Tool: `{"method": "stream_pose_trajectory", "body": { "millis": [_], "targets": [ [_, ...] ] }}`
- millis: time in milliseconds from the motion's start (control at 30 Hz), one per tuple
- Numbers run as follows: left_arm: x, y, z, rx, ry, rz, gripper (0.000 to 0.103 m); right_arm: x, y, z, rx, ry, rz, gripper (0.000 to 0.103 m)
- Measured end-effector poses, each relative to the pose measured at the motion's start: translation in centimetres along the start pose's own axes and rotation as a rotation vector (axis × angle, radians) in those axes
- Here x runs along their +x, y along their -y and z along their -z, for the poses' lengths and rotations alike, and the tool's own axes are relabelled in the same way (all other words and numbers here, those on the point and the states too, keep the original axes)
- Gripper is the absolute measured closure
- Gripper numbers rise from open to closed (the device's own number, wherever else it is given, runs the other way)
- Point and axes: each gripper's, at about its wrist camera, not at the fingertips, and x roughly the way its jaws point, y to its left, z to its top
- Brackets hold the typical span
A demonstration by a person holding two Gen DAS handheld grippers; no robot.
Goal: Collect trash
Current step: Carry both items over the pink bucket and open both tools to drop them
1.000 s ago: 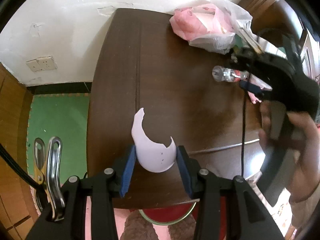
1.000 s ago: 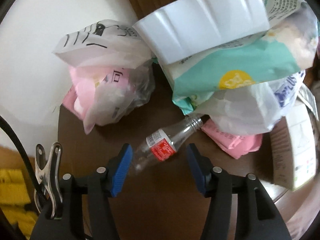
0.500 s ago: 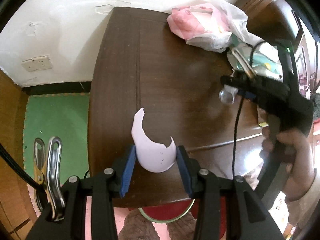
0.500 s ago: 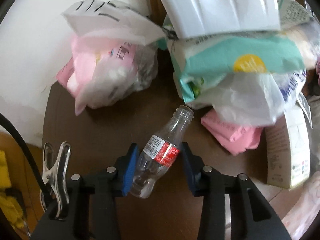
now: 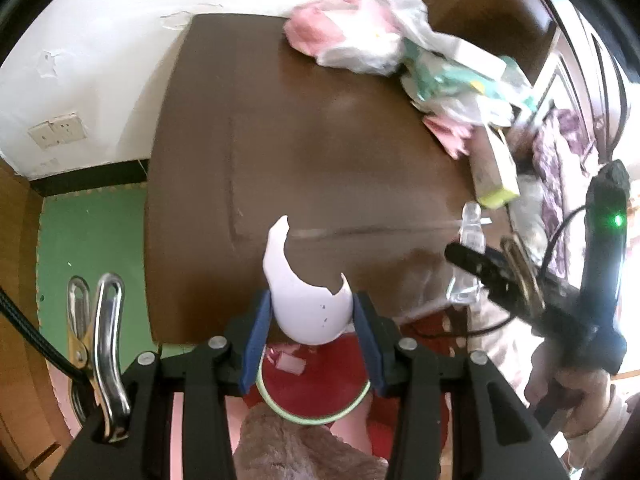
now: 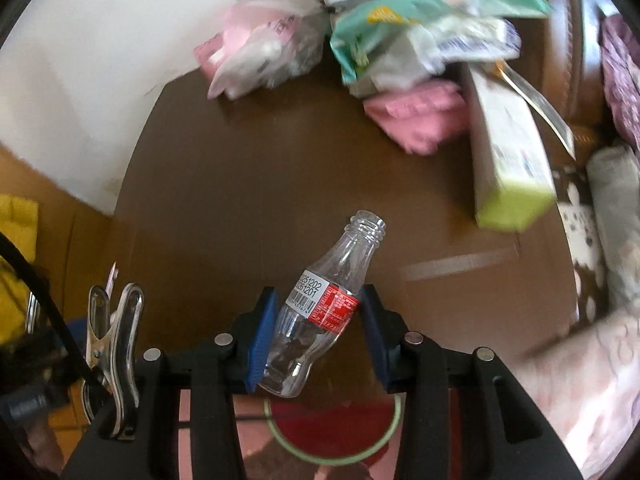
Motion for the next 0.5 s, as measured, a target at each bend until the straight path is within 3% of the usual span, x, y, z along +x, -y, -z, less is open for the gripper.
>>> {"method": "stream_pose_trajectory", "body": {
  "millis": [300,500],
  "targets": [
    [1.2,4.1,6.3,0.054,-0.061,0.003,0.059,-2.8,1.6,9.0,-0.017,-0.059,-0.029,0.061],
    [5.4,5.4,9.9,0.062,-0.135,0.006,0.059,-2.1,2.9,14.5,-0.029,-0.134,-0.044,0.061]
  ]
}}
